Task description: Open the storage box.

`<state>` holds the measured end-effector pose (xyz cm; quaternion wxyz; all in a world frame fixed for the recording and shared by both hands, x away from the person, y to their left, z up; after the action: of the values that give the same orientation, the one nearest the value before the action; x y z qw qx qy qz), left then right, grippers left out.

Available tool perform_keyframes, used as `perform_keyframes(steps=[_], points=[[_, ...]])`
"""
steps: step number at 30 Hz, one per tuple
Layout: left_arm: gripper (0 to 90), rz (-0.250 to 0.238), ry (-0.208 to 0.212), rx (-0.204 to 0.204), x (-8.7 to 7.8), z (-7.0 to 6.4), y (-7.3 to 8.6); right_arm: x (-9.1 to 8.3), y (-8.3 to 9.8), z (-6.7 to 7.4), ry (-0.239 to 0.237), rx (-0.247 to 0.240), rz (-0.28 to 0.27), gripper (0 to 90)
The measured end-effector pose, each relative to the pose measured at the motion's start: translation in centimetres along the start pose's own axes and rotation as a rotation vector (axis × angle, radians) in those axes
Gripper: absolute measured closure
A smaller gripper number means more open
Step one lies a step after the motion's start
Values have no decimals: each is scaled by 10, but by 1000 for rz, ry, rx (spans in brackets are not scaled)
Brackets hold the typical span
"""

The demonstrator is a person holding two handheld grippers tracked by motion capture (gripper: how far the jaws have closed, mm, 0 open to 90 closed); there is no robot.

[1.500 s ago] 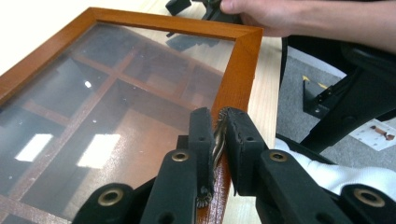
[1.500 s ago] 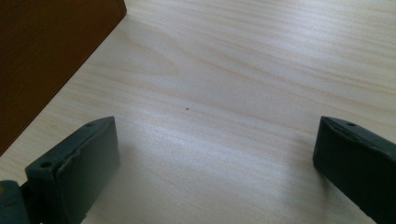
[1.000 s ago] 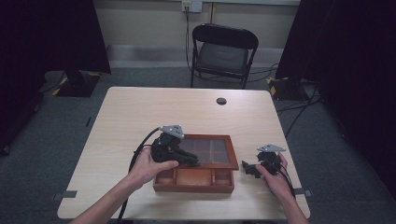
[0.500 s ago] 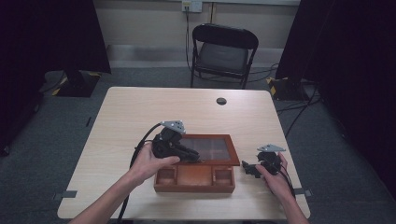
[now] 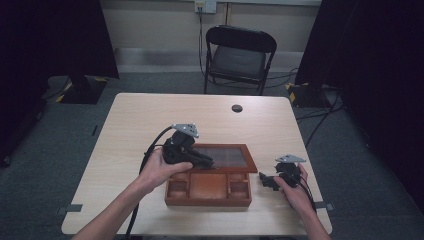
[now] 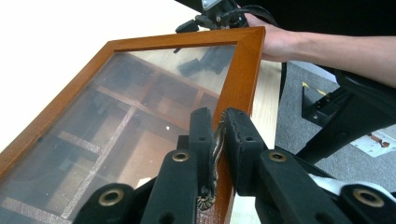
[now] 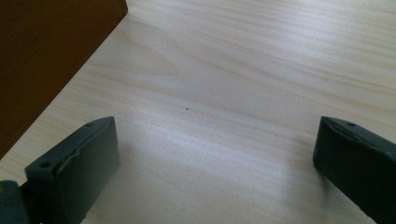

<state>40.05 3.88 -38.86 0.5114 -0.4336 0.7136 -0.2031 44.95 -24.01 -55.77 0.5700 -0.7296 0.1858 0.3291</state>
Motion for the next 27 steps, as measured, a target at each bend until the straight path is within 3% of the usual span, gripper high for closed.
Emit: perform_keyframes(steps=[27], points=[[816,-2,-22,13,-7,4,-13,0,0,0,-1,1,2,0]])
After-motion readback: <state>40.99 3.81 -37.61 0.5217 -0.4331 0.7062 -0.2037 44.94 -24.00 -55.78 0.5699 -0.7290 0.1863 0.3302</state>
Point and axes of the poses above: each handheld gripper's, and its own axes: x roughly forward along the jaws, y roughly out of its underside, z roughly to its left, the point moved 8 cm from there along x, roughly forward along the jaws, and after that the axes turned 10 degrees about y, right-handed, at the moved point
